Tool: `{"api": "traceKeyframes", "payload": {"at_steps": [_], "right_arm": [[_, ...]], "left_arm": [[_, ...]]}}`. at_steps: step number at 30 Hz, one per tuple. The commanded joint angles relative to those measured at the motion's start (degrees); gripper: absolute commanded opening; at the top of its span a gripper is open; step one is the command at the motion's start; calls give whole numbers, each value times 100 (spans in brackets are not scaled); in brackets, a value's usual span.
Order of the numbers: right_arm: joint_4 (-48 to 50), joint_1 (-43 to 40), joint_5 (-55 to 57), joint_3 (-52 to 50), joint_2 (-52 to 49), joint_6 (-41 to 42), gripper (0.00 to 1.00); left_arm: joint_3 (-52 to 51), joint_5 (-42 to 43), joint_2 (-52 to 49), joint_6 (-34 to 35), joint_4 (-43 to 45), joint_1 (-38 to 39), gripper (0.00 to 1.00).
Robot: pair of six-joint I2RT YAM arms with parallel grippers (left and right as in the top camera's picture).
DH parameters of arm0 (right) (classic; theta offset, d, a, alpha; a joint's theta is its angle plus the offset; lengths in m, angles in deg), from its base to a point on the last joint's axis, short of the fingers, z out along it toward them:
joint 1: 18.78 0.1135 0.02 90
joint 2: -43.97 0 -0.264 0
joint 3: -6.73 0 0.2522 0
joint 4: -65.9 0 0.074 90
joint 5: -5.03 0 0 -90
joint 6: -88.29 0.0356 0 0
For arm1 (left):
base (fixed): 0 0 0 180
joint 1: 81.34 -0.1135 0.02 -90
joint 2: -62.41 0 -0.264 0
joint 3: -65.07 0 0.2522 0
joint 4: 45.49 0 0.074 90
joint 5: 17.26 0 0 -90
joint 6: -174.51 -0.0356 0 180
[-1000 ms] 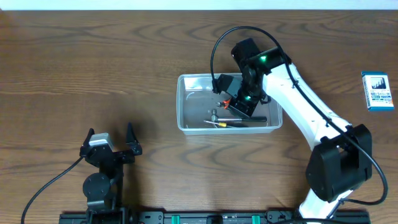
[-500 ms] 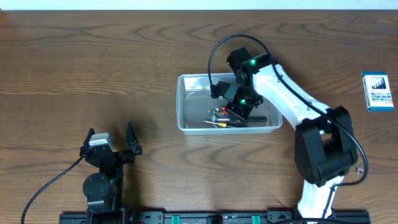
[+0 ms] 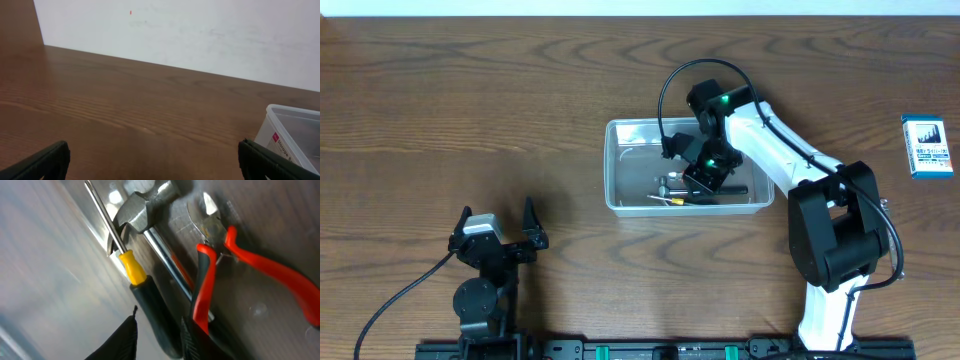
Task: Pack container
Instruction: 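Carry the pliers left and lower them into the container, then release the pliers and move the right gripper right toward the silver wrench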
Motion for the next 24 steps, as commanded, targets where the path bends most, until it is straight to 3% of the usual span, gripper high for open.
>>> {"api": "traceKeyframes", "payload": {"at_steps": [1, 3, 6, 8, 15, 24], "right_arm": [[-221, -59, -87, 728, 4, 291, 37], [-579, -74, -68, 1259, 4, 291, 50], [-1213, -133, 251, 2221, 4, 595, 84], [-1644, -205, 651, 2911, 4, 890, 98], [-2922, -704, 1248, 4520, 227, 1445, 99], [-3008, -1473, 1292, 4588, 1716, 1786, 99]], "left_arm": [[-76, -92, 35, -31, -247, -35, 98], [-76, -92, 35, -31, -249, -35, 98], [-76, -92, 35, -31, -247, -35, 98], [-76, -92, 35, -31, -249, -35, 98], [-76, -92, 35, -31, -247, -35, 98], [-76, -92, 35, -31, -247, -35, 98]]}}
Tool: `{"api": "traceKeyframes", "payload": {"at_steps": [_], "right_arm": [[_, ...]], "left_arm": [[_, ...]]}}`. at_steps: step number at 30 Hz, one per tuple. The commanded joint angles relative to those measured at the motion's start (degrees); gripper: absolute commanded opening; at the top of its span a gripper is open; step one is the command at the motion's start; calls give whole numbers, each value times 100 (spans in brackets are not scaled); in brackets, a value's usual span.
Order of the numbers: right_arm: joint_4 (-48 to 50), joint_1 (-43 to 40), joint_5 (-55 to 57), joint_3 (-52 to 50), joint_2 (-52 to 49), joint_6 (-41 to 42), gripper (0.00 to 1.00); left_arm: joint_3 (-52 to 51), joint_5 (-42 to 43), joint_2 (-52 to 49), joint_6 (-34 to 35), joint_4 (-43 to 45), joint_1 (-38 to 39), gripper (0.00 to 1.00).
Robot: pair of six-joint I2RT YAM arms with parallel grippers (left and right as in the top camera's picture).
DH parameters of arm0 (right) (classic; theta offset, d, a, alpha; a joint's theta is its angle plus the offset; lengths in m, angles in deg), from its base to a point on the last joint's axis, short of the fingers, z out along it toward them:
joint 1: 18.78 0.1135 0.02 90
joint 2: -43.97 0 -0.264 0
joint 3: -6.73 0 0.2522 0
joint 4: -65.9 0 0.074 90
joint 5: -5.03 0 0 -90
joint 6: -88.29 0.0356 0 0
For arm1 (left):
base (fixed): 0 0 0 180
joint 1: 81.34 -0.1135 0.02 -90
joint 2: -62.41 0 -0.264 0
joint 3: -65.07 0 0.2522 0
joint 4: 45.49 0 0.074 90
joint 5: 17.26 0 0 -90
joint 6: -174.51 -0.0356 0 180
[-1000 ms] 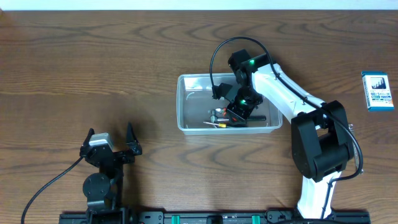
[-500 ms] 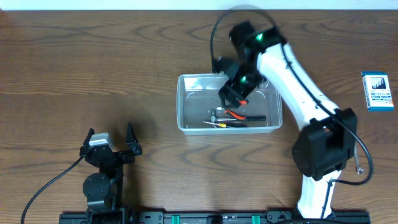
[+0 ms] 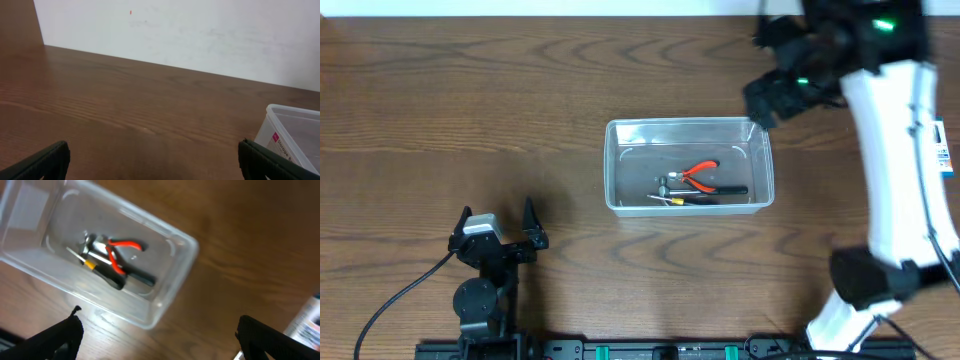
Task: Pack container
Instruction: 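Release the pliers and move the right gripper right toward the silver wrench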
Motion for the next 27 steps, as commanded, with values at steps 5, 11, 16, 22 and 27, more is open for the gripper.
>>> {"api": "traceKeyframes", "payload": {"at_steps": [5, 11, 16, 22, 27], "right_arm": [[-26, -920, 118, -518, 1674, 258, 99], [90, -2105, 717, -2050, 2503, 31, 99], [435, -2822, 675, -2927, 2627, -37, 99], [487, -2872, 671, -3147, 2524, 566, 99], [791, -2907, 1001, -3320, 2520, -514, 99]], "left_arm": [[-81, -92, 35, -31, -243, -35, 98], [-81, -92, 35, -31, -243, -35, 98], [-81, -92, 35, -31, -245, -35, 98], [-81, -92, 35, -31, -243, -35, 98], [-81, -92, 35, -31, -243, -35, 98]]}}
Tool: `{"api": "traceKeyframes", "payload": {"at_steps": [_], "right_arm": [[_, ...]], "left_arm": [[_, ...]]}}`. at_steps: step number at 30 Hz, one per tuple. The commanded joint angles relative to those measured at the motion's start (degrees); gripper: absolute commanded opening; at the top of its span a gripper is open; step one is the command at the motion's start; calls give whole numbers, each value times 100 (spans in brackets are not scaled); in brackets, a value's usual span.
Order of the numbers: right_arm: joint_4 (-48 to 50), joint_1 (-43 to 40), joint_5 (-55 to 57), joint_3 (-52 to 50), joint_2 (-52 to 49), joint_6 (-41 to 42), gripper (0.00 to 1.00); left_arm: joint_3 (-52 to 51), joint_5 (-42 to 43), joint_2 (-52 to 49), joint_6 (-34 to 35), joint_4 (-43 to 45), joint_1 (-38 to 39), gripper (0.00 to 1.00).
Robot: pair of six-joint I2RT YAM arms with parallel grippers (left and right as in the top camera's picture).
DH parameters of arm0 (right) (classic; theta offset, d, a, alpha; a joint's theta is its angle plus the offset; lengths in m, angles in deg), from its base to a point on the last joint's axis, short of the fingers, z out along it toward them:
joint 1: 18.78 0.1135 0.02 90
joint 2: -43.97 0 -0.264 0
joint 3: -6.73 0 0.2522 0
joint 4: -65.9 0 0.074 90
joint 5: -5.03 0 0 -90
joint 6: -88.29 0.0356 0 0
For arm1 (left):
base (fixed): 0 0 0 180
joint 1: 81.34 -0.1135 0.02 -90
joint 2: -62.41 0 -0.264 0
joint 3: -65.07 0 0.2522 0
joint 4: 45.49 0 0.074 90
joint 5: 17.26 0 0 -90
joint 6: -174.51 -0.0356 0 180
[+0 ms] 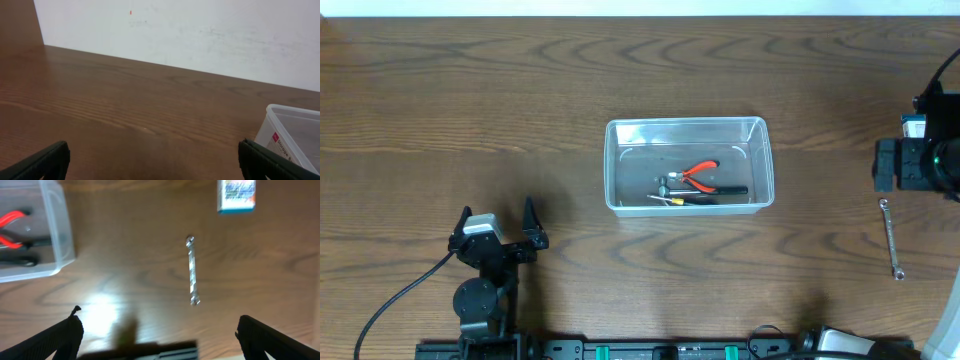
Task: Pack container
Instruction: 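Release the pliers and move the right gripper right toward the silver wrench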
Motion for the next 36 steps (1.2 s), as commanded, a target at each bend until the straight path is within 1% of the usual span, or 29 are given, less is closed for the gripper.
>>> {"api": "traceKeyframes", "payload": {"at_steps": [1, 3, 8, 12, 14, 20, 23, 28, 33, 36], "right_arm": [[306, -87, 295, -258, 37, -850, 99], [682, -203, 219, -662, 37, -1213, 99], [1700, -610, 216, -2079, -28, -1235, 99], [2100, -780, -61, -2887, -177, -1405, 99], [2264, -859, -72, -3117, -238, -1561, 99], [2938, -1274, -120, -3305, -463, -1574, 99], [3034, -1515, -199, -3320, -562, -1644, 99], [3099, -1921, -369, -3324, -710, -2079, 99], [3136, -2170, -525, -3324, -874, -2149, 99], [3167, -2221, -525, -3331, -1021, -2629, 99]], "left_arm": [[-83, -92, 35, -31, -236, -35, 98], [-83, -92, 35, -31, -236, -35, 98], [-83, -92, 35, -31, -236, -35, 98], [-83, -92, 35, -31, -238, -35, 98], [-83, -92, 35, -31, -236, -35, 98], [-83, -92, 35, -31, -236, -35, 98], [-83, -92, 35, -31, -238, -35, 98], [-83, -92, 35, -31, -236, -35, 98], [-83, -92, 35, -31, -236, -35, 98], [-83, -92, 35, -31, -238, -35, 98]]}}
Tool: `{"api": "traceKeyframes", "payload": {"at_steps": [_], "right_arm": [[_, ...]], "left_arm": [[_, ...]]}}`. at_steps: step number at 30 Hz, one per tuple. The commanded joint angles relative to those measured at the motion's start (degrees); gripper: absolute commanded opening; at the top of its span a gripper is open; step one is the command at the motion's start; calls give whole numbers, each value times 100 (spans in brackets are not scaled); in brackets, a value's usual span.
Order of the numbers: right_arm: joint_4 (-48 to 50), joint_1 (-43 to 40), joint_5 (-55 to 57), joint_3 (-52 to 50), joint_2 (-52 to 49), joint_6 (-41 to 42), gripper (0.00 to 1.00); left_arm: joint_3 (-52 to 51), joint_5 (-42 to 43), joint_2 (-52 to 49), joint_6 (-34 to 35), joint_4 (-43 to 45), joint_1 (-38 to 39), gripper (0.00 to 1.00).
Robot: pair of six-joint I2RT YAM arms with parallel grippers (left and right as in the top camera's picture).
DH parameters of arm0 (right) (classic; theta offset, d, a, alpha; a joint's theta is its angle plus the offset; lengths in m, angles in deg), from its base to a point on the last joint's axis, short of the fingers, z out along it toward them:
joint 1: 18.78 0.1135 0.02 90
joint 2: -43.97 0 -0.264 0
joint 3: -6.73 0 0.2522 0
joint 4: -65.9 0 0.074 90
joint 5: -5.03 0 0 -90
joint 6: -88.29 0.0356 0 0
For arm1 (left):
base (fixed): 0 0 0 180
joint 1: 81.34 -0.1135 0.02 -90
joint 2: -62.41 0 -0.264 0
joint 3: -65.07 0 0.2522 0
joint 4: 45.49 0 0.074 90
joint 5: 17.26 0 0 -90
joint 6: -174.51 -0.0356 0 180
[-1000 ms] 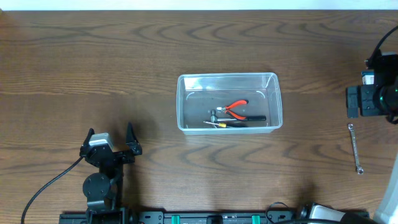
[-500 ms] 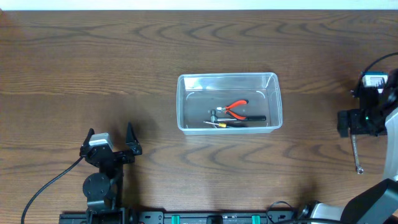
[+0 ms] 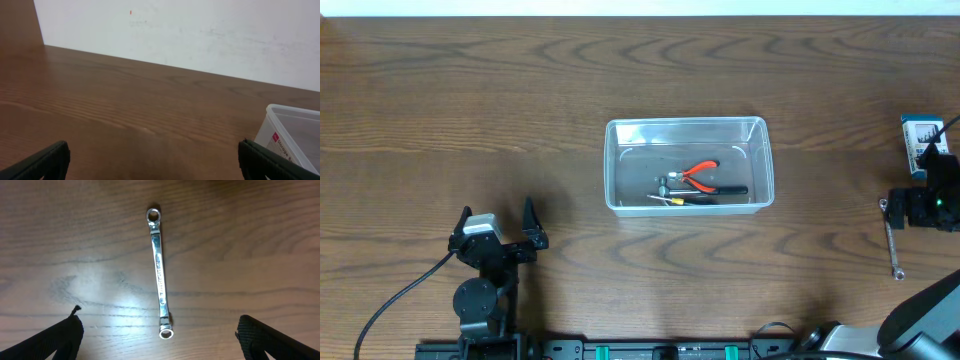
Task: Pack container
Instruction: 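Release the pliers and move the right gripper right toward the silver wrench, then lower the open right gripper over the wrench's middle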
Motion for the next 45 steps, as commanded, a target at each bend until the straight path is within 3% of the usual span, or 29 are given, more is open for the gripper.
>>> {"api": "traceKeyframes", "payload": {"at_steps": [1, 8, 21, 45], "right_arm": [[50, -83, -146, -31, -199, -616, 99], [160, -90, -175, -46, -435, -981, 99], [179, -90, -125, -68, -1224, -778, 99], [811, -48, 472, -372, -1412, -564, 99]], "left_arm": [[-83, -92, 35, -31, -234, -35, 98], [-83, -92, 35, -31, -234, -35, 98], [-83, -92, 35, -31, -236, -35, 98], [-83, -92, 35, -31, -236, -35, 98]]}}
